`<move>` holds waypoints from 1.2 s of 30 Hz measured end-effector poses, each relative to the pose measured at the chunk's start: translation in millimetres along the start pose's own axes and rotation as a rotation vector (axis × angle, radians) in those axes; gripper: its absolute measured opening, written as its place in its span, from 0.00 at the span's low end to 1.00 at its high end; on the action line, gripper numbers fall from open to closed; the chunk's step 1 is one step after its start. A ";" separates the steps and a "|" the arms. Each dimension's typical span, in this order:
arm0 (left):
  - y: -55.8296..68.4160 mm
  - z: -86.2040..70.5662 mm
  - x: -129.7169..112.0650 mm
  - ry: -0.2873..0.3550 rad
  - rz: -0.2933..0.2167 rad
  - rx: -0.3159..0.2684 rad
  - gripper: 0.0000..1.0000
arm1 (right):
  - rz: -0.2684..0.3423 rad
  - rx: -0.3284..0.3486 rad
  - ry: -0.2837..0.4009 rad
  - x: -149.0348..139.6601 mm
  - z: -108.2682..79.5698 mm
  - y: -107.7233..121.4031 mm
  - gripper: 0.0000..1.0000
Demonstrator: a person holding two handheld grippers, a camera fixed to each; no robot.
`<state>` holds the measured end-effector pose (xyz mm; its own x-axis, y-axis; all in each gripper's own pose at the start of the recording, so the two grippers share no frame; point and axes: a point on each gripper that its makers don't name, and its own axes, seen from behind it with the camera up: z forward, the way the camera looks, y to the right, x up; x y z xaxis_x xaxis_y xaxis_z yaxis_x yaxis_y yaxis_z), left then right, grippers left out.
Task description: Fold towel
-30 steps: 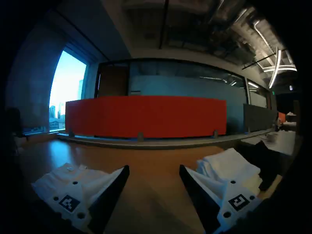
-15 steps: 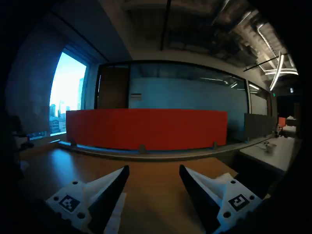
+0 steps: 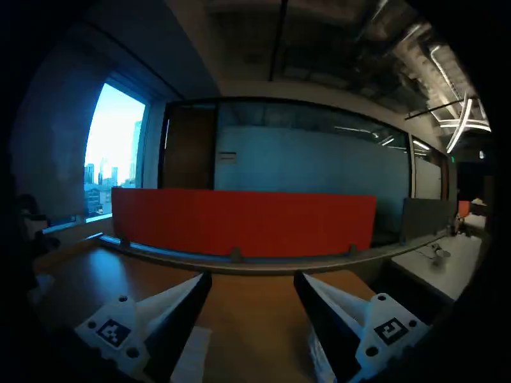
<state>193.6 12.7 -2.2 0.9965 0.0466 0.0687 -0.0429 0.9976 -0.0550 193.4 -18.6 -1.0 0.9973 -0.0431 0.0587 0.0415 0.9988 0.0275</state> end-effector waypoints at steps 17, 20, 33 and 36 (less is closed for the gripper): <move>60.5 -12.6 -8.6 -0.175 0.071 -0.314 0.78 | -0.111 0.308 -0.137 7.9 -17.3 -60.3 1.00; 69.9 -16.5 -15.9 -0.202 0.094 -0.362 0.78 | -0.137 0.360 -0.157 7.1 -21.2 -71.8 1.00; 95.9 -30.3 -47.0 -0.290 0.141 -0.494 0.78 | -0.227 0.520 -0.237 -10.4 -33.0 -110.5 1.00; 99.5 -31.9 -57.6 -0.306 0.146 -0.504 0.78 | -0.230 0.531 -0.258 -22.2 -34.7 -113.6 1.00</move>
<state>134.2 107.6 -43.4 0.9138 0.2690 0.3043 -0.0644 0.8358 -0.5452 168.6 -130.2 -40.1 0.9171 -0.3263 0.2291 0.1520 0.8174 0.5557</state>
